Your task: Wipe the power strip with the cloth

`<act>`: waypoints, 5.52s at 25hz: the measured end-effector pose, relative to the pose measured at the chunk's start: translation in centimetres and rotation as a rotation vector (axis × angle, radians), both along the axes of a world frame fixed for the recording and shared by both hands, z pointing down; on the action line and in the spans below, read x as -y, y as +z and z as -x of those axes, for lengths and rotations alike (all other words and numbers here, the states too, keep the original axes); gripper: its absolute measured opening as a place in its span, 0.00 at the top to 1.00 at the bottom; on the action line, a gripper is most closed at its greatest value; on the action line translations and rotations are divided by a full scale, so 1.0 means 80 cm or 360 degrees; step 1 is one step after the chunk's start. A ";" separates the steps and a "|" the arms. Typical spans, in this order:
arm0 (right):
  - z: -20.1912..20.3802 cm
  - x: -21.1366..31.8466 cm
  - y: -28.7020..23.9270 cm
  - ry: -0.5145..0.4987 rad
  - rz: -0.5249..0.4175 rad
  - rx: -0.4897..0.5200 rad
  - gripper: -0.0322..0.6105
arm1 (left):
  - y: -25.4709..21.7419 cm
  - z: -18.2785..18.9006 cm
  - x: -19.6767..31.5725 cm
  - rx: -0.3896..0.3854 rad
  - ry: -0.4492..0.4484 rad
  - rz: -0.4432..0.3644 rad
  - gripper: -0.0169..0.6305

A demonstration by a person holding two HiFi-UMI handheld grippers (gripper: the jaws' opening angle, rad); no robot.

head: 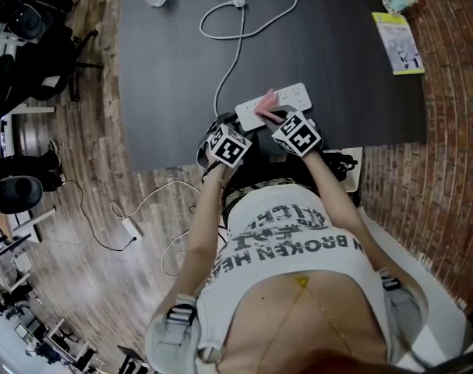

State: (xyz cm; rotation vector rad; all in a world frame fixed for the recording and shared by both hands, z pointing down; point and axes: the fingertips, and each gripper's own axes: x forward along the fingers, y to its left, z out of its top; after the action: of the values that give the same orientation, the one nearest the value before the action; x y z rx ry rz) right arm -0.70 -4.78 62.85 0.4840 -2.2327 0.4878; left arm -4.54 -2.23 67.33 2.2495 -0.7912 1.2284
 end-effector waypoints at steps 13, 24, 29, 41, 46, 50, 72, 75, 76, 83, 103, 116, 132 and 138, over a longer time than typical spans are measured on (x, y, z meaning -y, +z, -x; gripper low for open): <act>-0.023 0.009 -0.001 0.0102 -0.0006 -0.0002 0.93 | 0.000 0.001 0.000 0.0002 0.0005 0.0004 0.53; -0.038 0.017 0.000 0.0135 -0.0038 -0.0045 0.93 | 0.000 0.002 0.002 0.0011 0.0010 0.0009 0.53; -0.053 0.023 -0.001 0.0196 -0.0045 -0.0056 0.93 | 0.000 0.003 0.002 0.0011 0.0008 0.0010 0.53; -0.077 0.029 0.001 0.0297 -0.0053 -0.0048 0.93 | 0.001 0.001 0.000 0.0010 0.0008 0.0017 0.53; -0.083 0.031 0.001 0.0313 -0.0067 -0.0064 0.93 | 0.001 0.001 0.001 0.0016 0.0009 0.0023 0.53; -0.097 0.036 0.002 0.0369 -0.0069 -0.0071 0.93 | 0.002 0.001 0.001 0.0016 0.0008 0.0024 0.53; -0.138 0.050 0.002 0.0552 -0.0071 -0.0105 0.93 | 0.002 0.001 0.001 0.0003 0.0008 0.0016 0.53; -0.147 0.054 0.003 0.0574 -0.0089 -0.0142 0.93 | 0.002 0.000 0.001 0.0003 0.0011 0.0014 0.53; -0.149 0.055 0.003 0.0581 -0.0093 -0.0151 0.93 | 0.002 0.000 0.001 0.0002 0.0011 0.0014 0.53; -0.171 0.063 0.003 0.0696 -0.0125 -0.0215 0.93 | 0.002 0.003 0.001 0.0001 0.0015 0.0008 0.53; -0.180 0.066 0.003 0.0731 -0.0116 -0.0210 0.93 | 0.002 -0.001 0.000 0.0001 0.0013 0.0012 0.53; -0.165 0.070 -0.009 0.0646 -0.0204 -0.0153 0.92 | -0.016 0.005 0.000 0.0085 0.0131 -0.0073 0.53; -0.061 0.040 -0.086 0.0051 -0.0454 0.0295 0.92 | -0.136 -0.063 0.020 -0.0461 -0.0014 -0.0483 0.95; -0.038 0.032 -0.130 -0.0002 -0.0536 0.0425 0.92 | -0.190 -0.061 0.026 -0.0577 -0.0138 -0.0568 0.96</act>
State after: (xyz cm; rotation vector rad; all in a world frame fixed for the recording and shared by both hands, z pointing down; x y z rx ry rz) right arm 2.32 -7.36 52.46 0.6190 -2.5883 0.1806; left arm 0.36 -4.34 52.16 2.5829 -1.0095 0.6459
